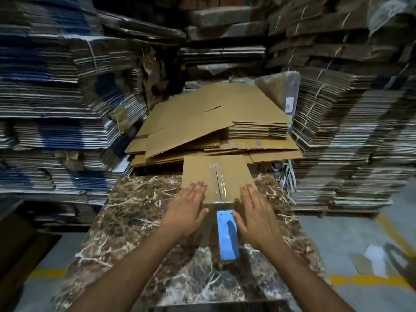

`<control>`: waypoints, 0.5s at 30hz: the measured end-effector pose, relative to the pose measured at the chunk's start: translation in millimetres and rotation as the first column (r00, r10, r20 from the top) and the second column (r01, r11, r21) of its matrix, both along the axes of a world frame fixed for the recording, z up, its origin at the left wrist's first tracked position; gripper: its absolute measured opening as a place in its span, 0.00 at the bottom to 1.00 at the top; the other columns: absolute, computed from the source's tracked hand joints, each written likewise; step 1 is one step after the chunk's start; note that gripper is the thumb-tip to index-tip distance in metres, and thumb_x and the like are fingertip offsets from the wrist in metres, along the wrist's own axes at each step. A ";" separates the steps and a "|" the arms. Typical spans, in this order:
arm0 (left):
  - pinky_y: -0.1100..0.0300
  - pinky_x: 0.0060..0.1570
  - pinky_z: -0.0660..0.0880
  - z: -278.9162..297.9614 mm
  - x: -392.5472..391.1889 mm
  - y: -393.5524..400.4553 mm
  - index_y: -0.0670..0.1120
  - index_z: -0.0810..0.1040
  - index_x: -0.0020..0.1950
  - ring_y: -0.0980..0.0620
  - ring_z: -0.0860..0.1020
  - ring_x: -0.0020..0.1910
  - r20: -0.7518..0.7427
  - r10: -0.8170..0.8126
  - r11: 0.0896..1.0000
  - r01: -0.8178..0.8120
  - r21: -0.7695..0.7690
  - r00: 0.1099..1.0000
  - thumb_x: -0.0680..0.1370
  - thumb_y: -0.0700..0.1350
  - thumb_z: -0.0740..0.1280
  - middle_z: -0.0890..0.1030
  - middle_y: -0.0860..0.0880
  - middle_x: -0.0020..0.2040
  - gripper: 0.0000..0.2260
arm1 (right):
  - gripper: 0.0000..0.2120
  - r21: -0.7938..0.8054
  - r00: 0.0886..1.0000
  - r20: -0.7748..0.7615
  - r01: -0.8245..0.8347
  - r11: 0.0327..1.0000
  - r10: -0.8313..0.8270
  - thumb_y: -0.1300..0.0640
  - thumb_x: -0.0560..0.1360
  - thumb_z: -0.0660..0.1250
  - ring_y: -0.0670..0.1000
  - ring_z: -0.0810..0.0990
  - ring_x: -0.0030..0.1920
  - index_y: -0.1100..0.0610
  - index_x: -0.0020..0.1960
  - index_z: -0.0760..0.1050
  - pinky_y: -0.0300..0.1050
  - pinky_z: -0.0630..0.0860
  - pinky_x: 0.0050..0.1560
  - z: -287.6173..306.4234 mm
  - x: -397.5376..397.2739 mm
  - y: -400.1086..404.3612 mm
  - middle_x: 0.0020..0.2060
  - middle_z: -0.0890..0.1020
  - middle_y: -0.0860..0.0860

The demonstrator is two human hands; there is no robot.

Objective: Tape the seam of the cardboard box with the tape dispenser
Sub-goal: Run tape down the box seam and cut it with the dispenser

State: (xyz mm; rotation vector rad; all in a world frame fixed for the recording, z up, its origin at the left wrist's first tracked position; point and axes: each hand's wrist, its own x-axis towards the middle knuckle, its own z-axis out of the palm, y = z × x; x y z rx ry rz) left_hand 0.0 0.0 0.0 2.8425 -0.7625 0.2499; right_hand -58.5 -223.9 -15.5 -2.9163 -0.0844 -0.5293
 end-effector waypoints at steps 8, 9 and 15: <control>0.52 0.79 0.41 -34.4 9.6 4.0 0.48 0.45 0.82 0.49 0.46 0.82 -0.097 -0.011 0.998 0.017 0.062 0.995 0.82 0.60 0.55 0.49 0.48 0.84 0.34 | 0.27 0.298 0.997 -0.013 -0.070 0.952 0.078 0.42 0.82 0.53 0.52 0.64 0.76 0.52 0.76 0.63 0.53 0.59 0.75 -27.7 -0.5 6.1 0.76 0.67 0.51; 0.52 0.79 0.42 -35.5 11.0 4.5 0.48 0.46 0.82 0.49 0.46 0.82 -0.105 -0.013 0.998 0.019 0.053 0.994 0.82 0.60 0.55 0.50 0.48 0.84 0.34 | 0.25 0.437 0.998 0.023 -0.069 0.897 0.065 0.43 0.82 0.53 0.50 0.66 0.74 0.52 0.75 0.65 0.51 0.62 0.74 -25.2 -1.2 9.2 0.74 0.70 0.50; 0.45 0.70 0.64 -25.5 19.0 -3.5 0.57 0.49 0.80 0.42 0.65 0.70 0.039 -0.056 0.986 0.049 0.160 0.998 0.79 0.64 0.59 0.67 0.45 0.74 0.34 | 0.20 0.292 0.997 0.046 -0.079 0.953 0.068 0.46 0.79 0.59 0.53 0.75 0.59 0.55 0.66 0.72 0.53 0.76 0.59 -27.4 8.7 24.7 0.60 0.76 0.52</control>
